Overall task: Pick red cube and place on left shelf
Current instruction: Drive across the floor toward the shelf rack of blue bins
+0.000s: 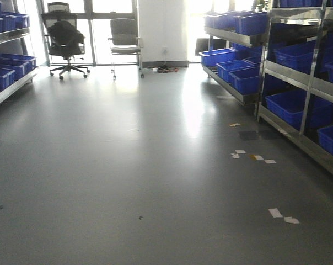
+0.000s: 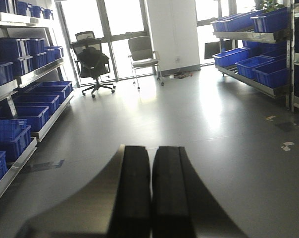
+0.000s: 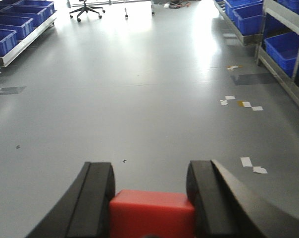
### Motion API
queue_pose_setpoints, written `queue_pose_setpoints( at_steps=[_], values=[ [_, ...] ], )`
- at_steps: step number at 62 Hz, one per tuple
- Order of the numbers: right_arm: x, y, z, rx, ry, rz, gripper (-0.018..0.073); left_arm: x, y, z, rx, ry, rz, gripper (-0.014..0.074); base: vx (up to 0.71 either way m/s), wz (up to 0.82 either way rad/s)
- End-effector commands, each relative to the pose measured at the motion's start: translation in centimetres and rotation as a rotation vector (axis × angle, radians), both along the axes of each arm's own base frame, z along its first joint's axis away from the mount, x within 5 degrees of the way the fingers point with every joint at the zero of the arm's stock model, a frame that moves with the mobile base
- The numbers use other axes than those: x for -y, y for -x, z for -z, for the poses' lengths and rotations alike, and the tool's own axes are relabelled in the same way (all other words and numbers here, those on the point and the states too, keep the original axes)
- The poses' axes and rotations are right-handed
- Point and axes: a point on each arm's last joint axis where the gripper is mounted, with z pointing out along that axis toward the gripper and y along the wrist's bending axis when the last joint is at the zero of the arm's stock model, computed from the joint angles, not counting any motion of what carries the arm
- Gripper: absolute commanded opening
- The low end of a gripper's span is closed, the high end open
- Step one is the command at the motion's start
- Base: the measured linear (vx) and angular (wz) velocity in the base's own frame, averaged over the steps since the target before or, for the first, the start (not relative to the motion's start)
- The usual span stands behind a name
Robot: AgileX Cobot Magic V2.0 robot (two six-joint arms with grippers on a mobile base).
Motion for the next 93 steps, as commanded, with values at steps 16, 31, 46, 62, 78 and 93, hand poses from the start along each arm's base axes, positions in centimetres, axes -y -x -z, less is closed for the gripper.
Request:
queue_pose_setpoints(
  at_steps=[16,31,46,62,78,93],
  values=[
    [0.02,-0.13,-1.67,0.107,0.001,0.002,0.0056,0.03,-0.03,-0.07,0.068,0.005,0.006,0.0106,0.02,0.10],
    [0.02,-0.13,-1.67,0.107,0.001,0.002,0.0056,0.03,-0.03,-0.07,0.068,0.005,0.006,0.0106,0.09,0.05],
    [0.02,-0.13,-1.67,0.107,0.001,0.002,0.0056,0.03,-0.03,-0.07,0.068,0.005,0.006,0.0106,0.16,0.10],
    [0.02,-0.13,-1.67,0.107,0.001,0.002,0.0056,0.03,-0.03,-0.07,0.068,0.005,0.006,0.0106,0.23,0.12],
    [0.02,-0.14,-1.68,0.108,0.000,0.002,0.0056,0.03,-0.03,-0.07,0.068,0.005,0.006,0.0106,0.31,0.16],
    [0.02,-0.14,-1.68,0.108,0.000,0.002,0.0056,0.03,-0.03,-0.07,0.068,0.005,0.006,0.0106,0.38,0.15]
  ],
)
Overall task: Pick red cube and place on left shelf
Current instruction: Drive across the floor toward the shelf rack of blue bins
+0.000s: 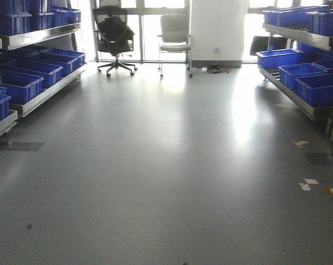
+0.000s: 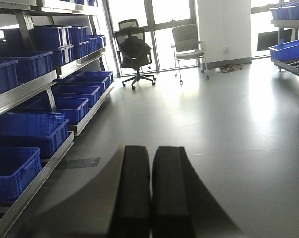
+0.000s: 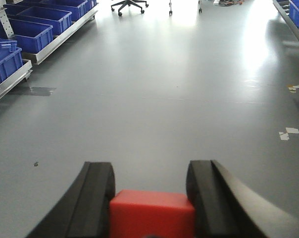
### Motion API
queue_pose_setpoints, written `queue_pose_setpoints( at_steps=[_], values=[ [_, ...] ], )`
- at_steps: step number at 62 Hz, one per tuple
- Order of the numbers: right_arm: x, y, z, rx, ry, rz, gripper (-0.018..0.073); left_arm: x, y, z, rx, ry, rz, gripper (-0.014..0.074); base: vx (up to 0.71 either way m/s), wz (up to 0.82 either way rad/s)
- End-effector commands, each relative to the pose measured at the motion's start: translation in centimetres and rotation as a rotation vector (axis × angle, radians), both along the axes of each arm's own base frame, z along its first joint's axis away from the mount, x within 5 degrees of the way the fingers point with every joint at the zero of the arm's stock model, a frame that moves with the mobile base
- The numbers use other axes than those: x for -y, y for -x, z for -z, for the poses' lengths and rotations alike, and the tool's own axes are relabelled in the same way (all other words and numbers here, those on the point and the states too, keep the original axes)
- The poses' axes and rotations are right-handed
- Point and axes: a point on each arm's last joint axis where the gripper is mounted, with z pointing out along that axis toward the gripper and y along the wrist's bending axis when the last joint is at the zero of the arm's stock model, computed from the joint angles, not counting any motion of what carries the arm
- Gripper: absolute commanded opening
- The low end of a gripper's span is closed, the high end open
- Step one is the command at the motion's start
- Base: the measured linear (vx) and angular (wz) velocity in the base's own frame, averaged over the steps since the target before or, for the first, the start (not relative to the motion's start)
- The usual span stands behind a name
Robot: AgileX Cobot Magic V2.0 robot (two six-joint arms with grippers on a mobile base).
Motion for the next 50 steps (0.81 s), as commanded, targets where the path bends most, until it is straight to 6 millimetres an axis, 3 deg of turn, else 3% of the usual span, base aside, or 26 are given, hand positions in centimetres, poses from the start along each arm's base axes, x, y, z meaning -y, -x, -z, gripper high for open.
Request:
queue_pose_setpoints(
  at_steps=[1,50],
  values=[
    [0.02,-0.14,-1.71,0.111,0.000,0.002,0.0056,0.03,-0.03,-0.07,0.068,0.005,0.006,0.0106,0.41,0.15],
    [0.02,-0.14,-1.71,0.111,0.000,0.002,0.0056,0.03,-0.03,-0.07,0.068,0.005,0.006,0.0106,0.49,0.11]
  ],
)
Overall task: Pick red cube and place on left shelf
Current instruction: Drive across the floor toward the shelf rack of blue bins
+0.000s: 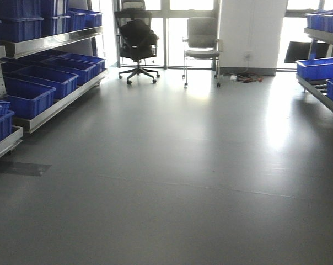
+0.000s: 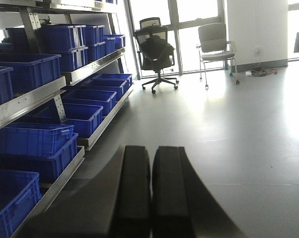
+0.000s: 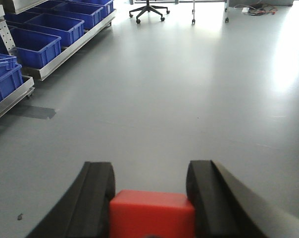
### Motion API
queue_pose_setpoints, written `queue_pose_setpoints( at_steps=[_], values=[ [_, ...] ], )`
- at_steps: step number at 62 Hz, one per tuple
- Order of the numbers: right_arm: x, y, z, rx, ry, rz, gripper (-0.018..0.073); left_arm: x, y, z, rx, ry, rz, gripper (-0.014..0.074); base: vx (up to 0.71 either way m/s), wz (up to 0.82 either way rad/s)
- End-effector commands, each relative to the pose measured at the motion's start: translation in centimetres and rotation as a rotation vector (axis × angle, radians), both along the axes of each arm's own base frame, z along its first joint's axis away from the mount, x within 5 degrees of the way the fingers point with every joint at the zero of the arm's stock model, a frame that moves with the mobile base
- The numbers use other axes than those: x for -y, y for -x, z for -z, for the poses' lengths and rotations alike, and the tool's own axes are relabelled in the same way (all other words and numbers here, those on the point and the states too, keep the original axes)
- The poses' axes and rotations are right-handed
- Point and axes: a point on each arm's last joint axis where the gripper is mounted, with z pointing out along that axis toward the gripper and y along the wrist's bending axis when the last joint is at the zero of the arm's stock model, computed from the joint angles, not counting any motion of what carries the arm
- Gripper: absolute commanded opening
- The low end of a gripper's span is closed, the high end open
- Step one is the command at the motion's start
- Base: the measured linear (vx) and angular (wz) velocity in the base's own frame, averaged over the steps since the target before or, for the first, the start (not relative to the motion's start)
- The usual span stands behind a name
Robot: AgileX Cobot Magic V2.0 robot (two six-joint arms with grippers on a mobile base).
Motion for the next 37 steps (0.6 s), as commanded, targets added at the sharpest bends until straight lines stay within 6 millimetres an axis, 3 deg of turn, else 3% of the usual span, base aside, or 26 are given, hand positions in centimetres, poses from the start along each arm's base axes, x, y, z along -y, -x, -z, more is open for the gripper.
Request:
queue_pose_setpoints(
  at_steps=[1,37],
  values=[
    [0.02,-0.14,-1.71,0.111,0.000,0.002,0.0056,0.03,-0.03,-0.07,0.068,0.005,0.006,0.0106,0.51,0.20],
    [0.02,-0.14,-1.72,0.112,0.000,0.002,0.0056,0.03,-0.03,-0.07,0.068,0.005,0.006,0.0106,0.51,0.25]
  ],
)
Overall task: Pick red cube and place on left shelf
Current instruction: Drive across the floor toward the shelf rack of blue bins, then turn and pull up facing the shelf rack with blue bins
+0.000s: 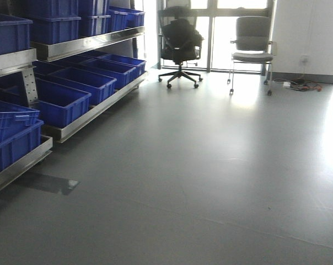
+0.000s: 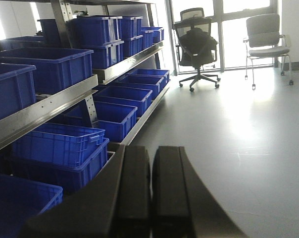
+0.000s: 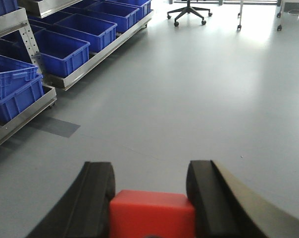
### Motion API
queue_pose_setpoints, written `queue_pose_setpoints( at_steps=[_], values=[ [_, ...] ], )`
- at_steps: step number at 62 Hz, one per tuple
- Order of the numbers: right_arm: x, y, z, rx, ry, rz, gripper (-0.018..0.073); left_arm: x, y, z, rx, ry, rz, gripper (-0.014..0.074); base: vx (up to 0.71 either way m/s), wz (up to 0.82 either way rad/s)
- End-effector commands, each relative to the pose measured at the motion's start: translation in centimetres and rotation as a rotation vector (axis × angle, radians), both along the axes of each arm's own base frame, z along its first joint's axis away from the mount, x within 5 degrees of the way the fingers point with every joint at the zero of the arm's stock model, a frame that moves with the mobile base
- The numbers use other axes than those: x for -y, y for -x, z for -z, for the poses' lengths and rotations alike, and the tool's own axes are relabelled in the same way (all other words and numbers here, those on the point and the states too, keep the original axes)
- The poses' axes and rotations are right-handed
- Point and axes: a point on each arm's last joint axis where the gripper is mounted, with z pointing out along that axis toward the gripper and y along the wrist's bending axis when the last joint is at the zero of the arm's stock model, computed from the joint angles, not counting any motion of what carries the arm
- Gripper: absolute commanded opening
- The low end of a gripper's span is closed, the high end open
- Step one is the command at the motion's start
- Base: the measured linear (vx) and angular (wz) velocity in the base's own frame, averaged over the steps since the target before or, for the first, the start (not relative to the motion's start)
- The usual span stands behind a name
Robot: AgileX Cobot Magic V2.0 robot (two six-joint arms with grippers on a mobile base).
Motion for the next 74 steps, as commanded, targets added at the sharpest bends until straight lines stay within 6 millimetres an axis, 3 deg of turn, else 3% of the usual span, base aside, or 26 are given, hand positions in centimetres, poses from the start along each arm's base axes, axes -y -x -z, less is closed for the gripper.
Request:
queue_pose_setpoints(
  at_steps=[1,74],
  values=[
    [0.02,-0.14,-1.72,0.112,0.000,0.002,0.0056,0.03,-0.03,-0.07,0.068,0.005,0.006,0.0106,0.51,0.22],
    [0.02,-0.14,-1.72,0.112,0.000,0.002,0.0056,0.03,-0.03,-0.07,0.068,0.005,0.006,0.0106,0.46,0.41]
  ],
)
